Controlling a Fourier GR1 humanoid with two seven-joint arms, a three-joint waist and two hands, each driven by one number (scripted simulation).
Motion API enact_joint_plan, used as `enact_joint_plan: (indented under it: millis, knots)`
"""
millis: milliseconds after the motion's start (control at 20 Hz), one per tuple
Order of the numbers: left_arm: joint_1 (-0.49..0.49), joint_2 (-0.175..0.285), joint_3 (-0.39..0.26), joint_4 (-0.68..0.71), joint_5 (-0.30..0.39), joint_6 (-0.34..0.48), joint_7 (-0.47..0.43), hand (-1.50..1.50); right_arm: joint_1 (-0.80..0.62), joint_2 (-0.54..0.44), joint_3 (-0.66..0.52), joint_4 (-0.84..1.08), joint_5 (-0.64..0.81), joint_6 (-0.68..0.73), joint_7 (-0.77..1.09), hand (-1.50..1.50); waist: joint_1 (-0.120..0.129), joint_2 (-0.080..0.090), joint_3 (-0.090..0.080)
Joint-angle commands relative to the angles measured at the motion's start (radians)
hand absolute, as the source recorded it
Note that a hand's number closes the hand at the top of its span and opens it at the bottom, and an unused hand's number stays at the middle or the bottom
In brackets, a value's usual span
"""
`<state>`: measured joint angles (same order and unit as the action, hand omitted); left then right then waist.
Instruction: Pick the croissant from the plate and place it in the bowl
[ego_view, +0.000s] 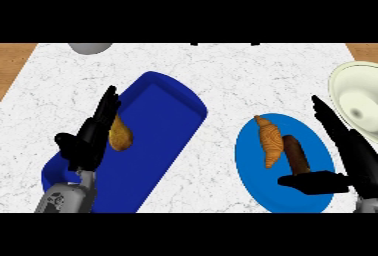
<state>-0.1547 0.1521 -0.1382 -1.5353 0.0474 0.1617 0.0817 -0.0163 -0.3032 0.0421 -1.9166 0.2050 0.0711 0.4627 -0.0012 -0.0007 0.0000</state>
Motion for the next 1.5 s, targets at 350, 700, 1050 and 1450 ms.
enact_joint_plan:
  millis: [350,700,1050,1450]
  knots:
    - [0.06,0.0,0.068,-0.03,0.003,-0.086,-0.023,0.0,0.053,0.097,-0.025,0.041,-0.002,0.036,-0.048,-1.5,0.001,0.0,0.0]
    - [0.055,-0.07,0.025,-0.029,-0.082,-0.043,-0.006,0.0,-0.016,0.165,-0.021,0.216,0.05,-0.007,-0.137,-1.5,0.002,0.0,0.0]
    - [-0.018,-0.067,0.077,0.018,-0.064,-0.075,0.007,0.0,-0.045,0.143,-0.061,0.341,0.108,-0.03,-0.216,-1.5,0.001,0.001,0.0]
    - [0.022,-0.099,0.047,-0.023,-0.113,-0.052,0.016,0.0,-0.071,0.112,-0.054,0.455,0.205,-0.026,-0.239,-1.5,0.002,0.001,0.0]
